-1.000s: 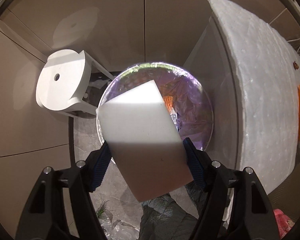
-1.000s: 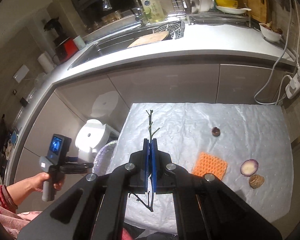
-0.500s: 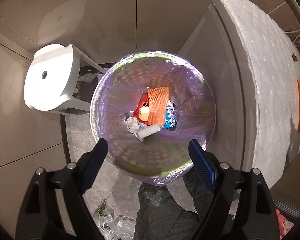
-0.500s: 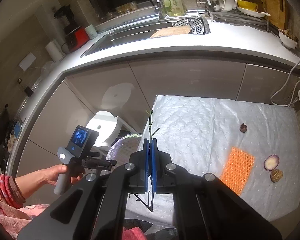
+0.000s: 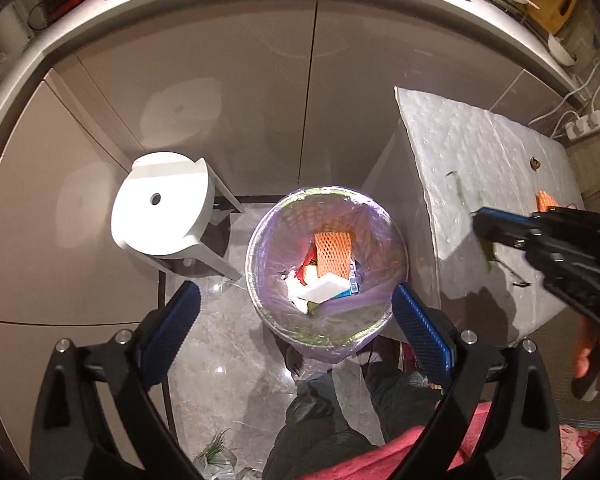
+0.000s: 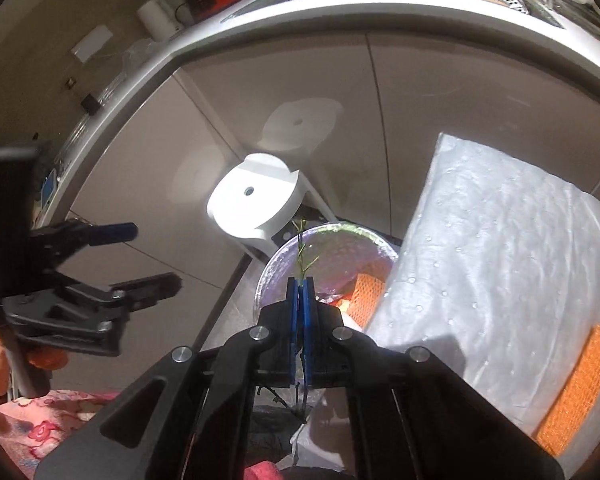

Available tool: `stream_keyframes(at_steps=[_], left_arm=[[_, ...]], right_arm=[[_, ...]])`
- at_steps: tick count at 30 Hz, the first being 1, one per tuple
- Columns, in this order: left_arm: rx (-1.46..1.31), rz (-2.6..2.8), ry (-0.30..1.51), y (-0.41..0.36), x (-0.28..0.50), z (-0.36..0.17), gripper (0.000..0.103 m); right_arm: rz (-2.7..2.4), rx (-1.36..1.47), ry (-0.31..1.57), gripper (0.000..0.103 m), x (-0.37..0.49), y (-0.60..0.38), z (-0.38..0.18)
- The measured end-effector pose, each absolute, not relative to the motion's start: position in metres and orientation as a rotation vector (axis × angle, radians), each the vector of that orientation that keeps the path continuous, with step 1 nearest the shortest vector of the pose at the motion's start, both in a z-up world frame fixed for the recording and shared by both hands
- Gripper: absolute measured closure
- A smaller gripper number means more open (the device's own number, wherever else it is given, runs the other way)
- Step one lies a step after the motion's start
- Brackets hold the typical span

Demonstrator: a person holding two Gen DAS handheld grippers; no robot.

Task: Collect trash
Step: 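Drop the sponge into the bin with left tool while right tool drops the stem there, then grasp the second orange foam net on the table with the left tool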

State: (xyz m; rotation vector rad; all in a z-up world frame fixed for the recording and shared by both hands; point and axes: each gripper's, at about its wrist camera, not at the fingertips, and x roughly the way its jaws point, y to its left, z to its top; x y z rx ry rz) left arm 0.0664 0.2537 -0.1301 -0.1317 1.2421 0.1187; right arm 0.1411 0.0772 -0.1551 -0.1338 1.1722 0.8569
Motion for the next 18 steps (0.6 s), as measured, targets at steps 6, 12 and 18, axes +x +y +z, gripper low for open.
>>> stream_keyframes(at_steps=[6,12,18], left_arm=[[-0.153,0.175,1.201,0.263,0.045,-0.104,0.008],[-0.161,0.197,1.175,0.267,0.034,-0.092,0.008],[-0.152,0.211,1.153,0.267,0.026,-0.084,0.008]], right_arm=[[0.869,-0.205,1.249,0.097,0.139,0.120,-0.197],[0.872,-0.291,1.300,0.097,0.132,0.150,-0.232],[0.860,-0.329,1.300,0.078,0.130,0.161,-0.244]])
